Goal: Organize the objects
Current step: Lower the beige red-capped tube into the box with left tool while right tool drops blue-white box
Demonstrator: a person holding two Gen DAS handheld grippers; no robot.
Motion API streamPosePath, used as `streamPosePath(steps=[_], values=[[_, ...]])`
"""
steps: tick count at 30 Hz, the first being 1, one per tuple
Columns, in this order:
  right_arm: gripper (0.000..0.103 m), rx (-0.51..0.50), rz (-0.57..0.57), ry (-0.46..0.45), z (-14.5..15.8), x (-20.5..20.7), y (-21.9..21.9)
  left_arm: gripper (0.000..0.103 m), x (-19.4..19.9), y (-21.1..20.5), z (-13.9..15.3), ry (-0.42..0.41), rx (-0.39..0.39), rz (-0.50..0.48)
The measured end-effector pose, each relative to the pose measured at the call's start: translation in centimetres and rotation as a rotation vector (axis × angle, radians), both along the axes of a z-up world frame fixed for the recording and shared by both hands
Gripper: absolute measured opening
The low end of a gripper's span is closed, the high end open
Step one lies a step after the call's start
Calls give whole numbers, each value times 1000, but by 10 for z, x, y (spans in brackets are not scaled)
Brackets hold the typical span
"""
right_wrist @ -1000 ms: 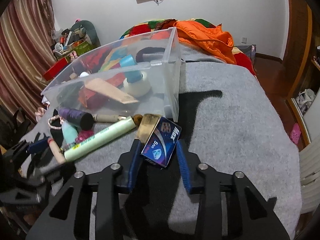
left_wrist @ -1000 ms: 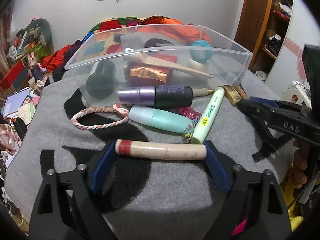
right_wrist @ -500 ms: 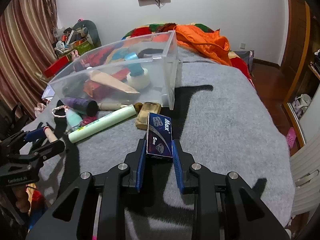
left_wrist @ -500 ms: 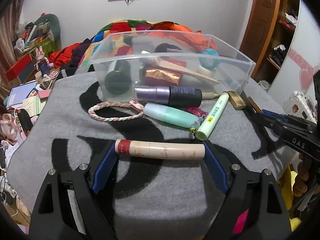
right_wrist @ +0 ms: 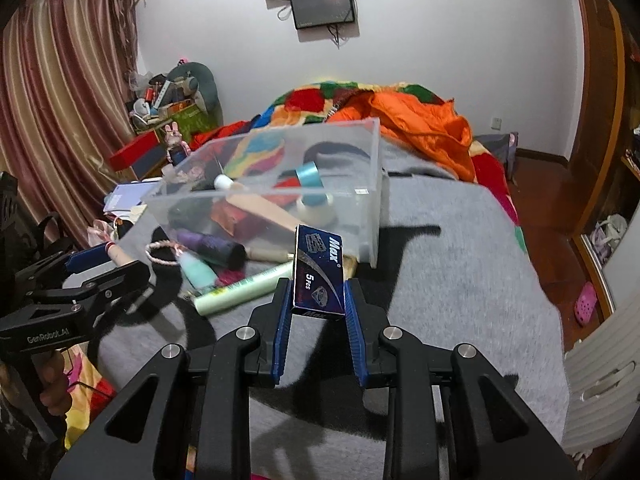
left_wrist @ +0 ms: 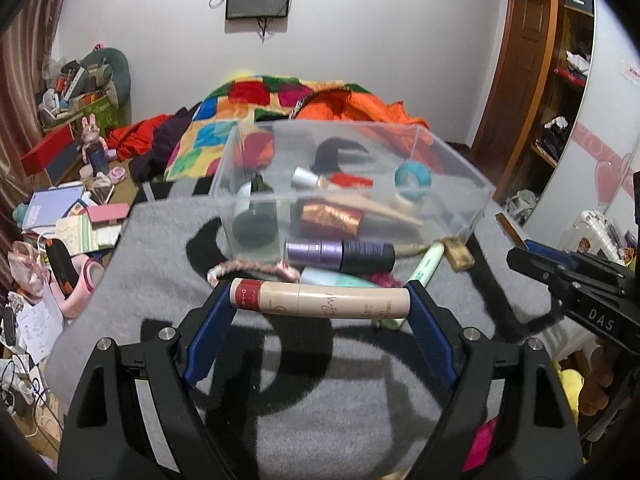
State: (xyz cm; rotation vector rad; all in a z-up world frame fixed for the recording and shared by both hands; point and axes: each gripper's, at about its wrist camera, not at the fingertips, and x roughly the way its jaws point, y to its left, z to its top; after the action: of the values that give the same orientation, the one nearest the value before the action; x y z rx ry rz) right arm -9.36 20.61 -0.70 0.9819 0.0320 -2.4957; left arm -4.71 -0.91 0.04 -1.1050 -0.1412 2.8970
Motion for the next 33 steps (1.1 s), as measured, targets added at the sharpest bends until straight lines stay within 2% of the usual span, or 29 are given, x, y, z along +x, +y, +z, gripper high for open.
streamPosePath(steps=[15, 26, 33], values=[[23, -6, 10, 90, 37, -17, -22, 84, -27, 3, 37, 93, -17, -28], [23, -20, 18, 90, 42, -49, -37, 84, -67, -5, 37, 69, -20, -14], [23, -32, 31, 42, 31, -72, -50, 84, -91, -10, 26, 39, -38, -3]])
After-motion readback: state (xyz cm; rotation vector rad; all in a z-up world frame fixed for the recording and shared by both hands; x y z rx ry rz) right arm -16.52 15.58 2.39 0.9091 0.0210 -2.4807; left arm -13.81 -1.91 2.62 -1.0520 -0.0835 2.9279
